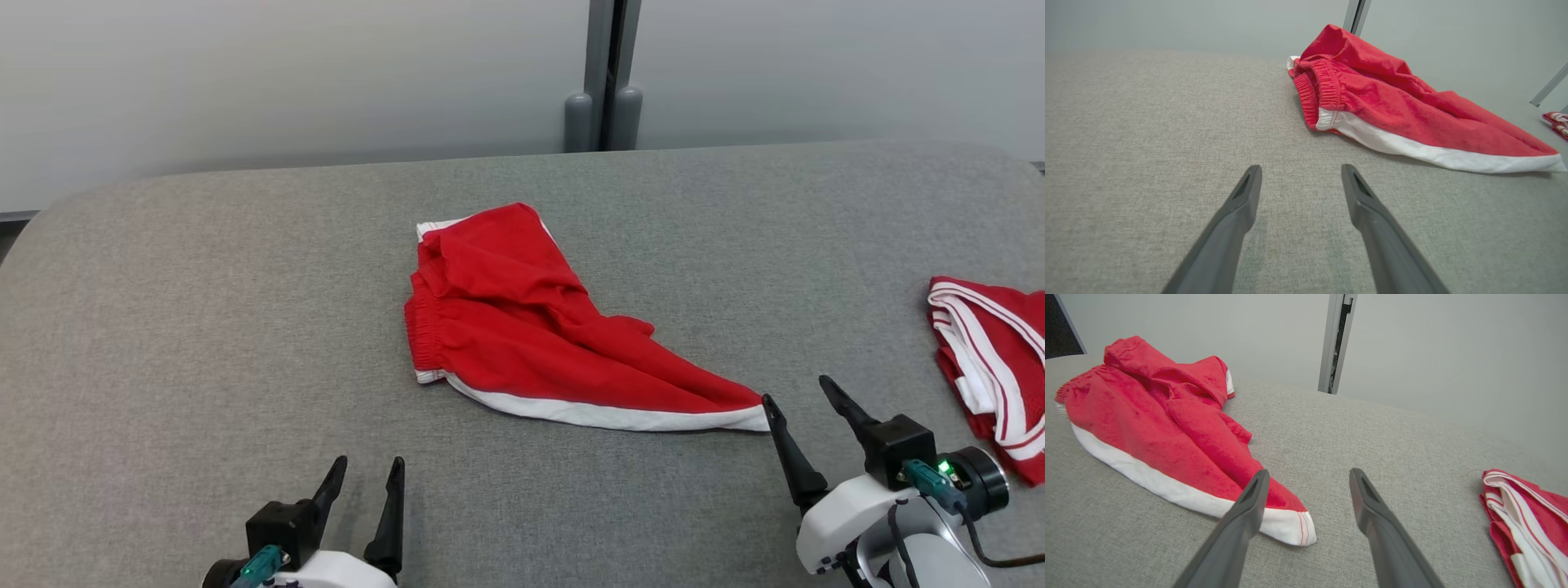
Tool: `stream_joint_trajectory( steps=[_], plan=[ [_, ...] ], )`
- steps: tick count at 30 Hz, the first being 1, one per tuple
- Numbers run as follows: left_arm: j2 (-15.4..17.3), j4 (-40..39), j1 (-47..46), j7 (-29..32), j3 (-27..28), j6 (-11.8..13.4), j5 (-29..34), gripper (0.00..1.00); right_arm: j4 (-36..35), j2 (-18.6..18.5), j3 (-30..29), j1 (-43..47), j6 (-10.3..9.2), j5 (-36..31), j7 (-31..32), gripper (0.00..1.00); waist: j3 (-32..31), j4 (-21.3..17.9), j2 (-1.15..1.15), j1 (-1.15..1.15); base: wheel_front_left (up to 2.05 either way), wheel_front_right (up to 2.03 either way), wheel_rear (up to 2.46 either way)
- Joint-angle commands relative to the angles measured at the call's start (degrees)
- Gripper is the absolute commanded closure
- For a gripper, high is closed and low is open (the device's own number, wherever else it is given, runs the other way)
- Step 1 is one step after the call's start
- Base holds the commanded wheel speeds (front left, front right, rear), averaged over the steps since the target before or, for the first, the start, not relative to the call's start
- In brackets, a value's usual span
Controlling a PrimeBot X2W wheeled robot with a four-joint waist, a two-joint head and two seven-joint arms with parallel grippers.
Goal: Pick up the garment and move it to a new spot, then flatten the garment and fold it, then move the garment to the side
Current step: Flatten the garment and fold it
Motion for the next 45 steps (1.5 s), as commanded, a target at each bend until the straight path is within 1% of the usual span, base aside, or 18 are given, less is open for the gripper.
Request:
stream_joint_trajectory(
  steps=[1,7,8,9,14,18,24,25,27,31,34,41,45],
  plan=[
    [0.2,0.4,-2.0,0.0,-0.7,-0.7,-0.9,0.00,-0.9,0.7,-1.1,1.1,-0.02,-1.1,0.0,0.00,0.5,-0.9,0.00,0.00,0.00,0.00,0.00],
    [0.3,3.5,-7.3,0.0,-2.7,-3.1,-2.7,0.00,-3.5,2.6,-2.6,0.0,-0.02,-1.8,0.0,0.00,3.2,-3.9,0.00,0.00,0.00,0.00,0.00],
    [0.3,5.0,-9.7,0.0,-2.3,-3.0,-2.3,0.00,-4.2,2.9,-2.6,-0.6,-0.02,-1.9,0.0,0.00,4.2,-5.1,0.00,0.00,0.00,0.00,0.00],
    [0.3,5.0,-9.7,0.0,-2.3,-3.0,-2.3,0.00,-4.2,2.9,-2.6,-0.6,-0.02,-1.9,0.0,0.00,4.2,-5.1,0.00,0.00,0.00,0.00,0.00],
    [0.3,9.1,-13.1,0.0,0.2,-2.4,-1.6,0.00,-5.2,3.3,-2.9,-1.1,-0.02,-1.6,0.0,0.00,6.2,-7.6,0.00,0.00,0.00,0.00,0.00],
    [0.3,10.8,-14.7,0.0,2.7,-2.8,-1.7,0.00,-5.6,3.3,-3.5,-1.2,-0.02,-1.4,0.0,0.00,7.3,-8.8,0.00,0.00,0.00,0.00,0.00],
    [0.2,11.1,-15.6,0.0,5.9,-3.6,0.0,0.00,-6.0,3.5,-3.5,-1.7,-0.02,-1.0,0.0,0.00,8.4,-9.8,0.00,0.00,0.00,0.00,0.00],
    [0.2,11.2,-15.6,0.0,6.3,-3.8,-0.3,0.18,-6.1,3.5,-3.5,-1.7,-0.02,-1.0,0.0,0.00,8.5,-9.9,0.00,0.00,0.00,0.00,0.00],
    [0.2,11.1,-15.6,0.0,6.9,-4.1,-0.5,1.00,-6.1,3.5,-3.5,-1.6,-0.02,-1.0,0.0,0.00,8.5,-10.0,0.00,0.00,0.00,0.00,0.00],
    [0.2,10.5,-14.3,0.0,7.1,-4.9,-0.7,1.00,-5.5,3.4,-3.9,-1.2,-0.02,-0.7,0.0,0.00,7.6,-9.5,0.00,0.00,0.00,0.00,0.00],
    [0.3,9.2,-12.6,0.0,7.3,-5.4,-1.9,1.00,-4.7,3.6,-4.3,-0.3,-0.02,-0.3,0.0,0.00,5.8,-8.3,0.00,0.00,0.00,0.00,0.00],
    [0.2,7.3,-6.6,0.0,4.1,-6.4,-3.8,1.00,-3.0,4.2,-5.0,3.2,-0.02,-0.3,0.0,0.00,-0.4,-4.3,0.00,0.00,0.00,0.00,0.00],
    [0.2,8.2,-3.1,0.0,2.5,-6.9,-4.0,1.00,-2.1,4.7,-5.1,5.2,-0.02,-0.3,0.0,0.00,-3.2,-2.6,0.00,0.00,0.00,0.00,0.00]
  ],
)
